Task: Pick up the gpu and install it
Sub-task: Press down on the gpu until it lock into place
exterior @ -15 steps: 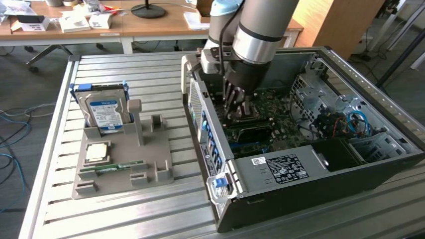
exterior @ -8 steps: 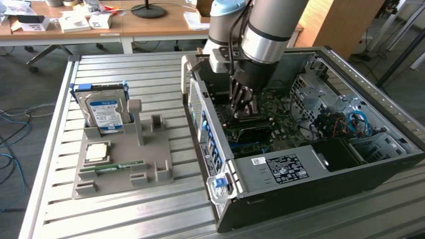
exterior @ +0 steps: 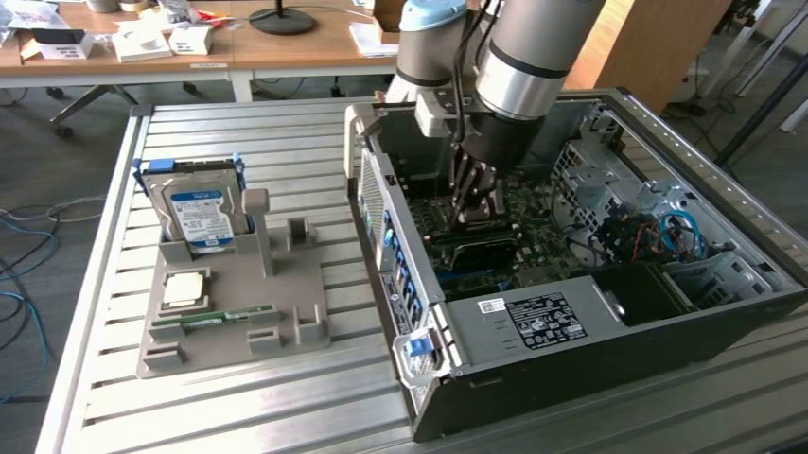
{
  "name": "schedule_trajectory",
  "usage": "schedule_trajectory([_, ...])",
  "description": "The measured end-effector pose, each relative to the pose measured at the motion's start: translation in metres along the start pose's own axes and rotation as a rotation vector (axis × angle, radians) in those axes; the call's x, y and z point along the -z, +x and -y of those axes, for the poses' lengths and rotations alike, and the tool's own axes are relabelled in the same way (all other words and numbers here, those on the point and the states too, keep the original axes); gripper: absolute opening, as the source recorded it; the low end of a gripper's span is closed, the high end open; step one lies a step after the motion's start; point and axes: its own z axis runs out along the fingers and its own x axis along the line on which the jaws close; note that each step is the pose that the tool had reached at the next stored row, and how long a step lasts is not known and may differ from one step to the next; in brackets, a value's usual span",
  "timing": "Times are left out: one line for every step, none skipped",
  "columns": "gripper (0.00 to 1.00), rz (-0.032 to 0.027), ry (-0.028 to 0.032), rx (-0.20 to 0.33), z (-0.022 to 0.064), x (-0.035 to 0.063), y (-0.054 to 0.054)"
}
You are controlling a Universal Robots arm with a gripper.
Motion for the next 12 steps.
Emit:
schedule_trajectory([0.11, 0.0000, 0.0000, 0.000, 0.0012, 0.0001, 0.0000])
schedule_trajectory([0.11, -0.0001, -0.0001, 0.000, 0.0016, 0.0002, 0.0000])
schedule_trajectory([0.11, 0.0000, 0.0000, 0.000, 0.0017, 0.0002, -0.0001])
schedule_trajectory([0.11, 0.0000, 0.0000, 0.000, 0.0017, 0.0002, -0.0001])
schedule_trajectory([0.11, 0.0000, 0.0000, 0.000, 0.0017, 0.0002, -0.0001])
schedule_trajectory([0.11, 0.0000, 0.0000, 0.000, 0.0017, 0.0002, -0.0001])
schedule_trajectory([0.11, 0.0000, 0.0000, 0.000, 0.0017, 0.0002, -0.0001])
schedule_trajectory([0.11, 0.0001, 0.0000, 0.000, 0.0017, 0.0001, -0.0001])
schedule_trajectory([0.11, 0.0001, 0.0004, 0.000, 0.0017, 0.0001, -0.0001])
schedule_trajectory([0.11, 0.0004, 0.0015, 0.001, 0.0017, 0.0001, -0.0001])
schedule_trajectory([0.11, 0.0009, 0.0041, 0.001, 0.0016, 0.0001, -0.0002])
schedule_trajectory([0.11, 0.0013, 0.0084, 0.001, 0.0013, 0.0001, -0.0001])
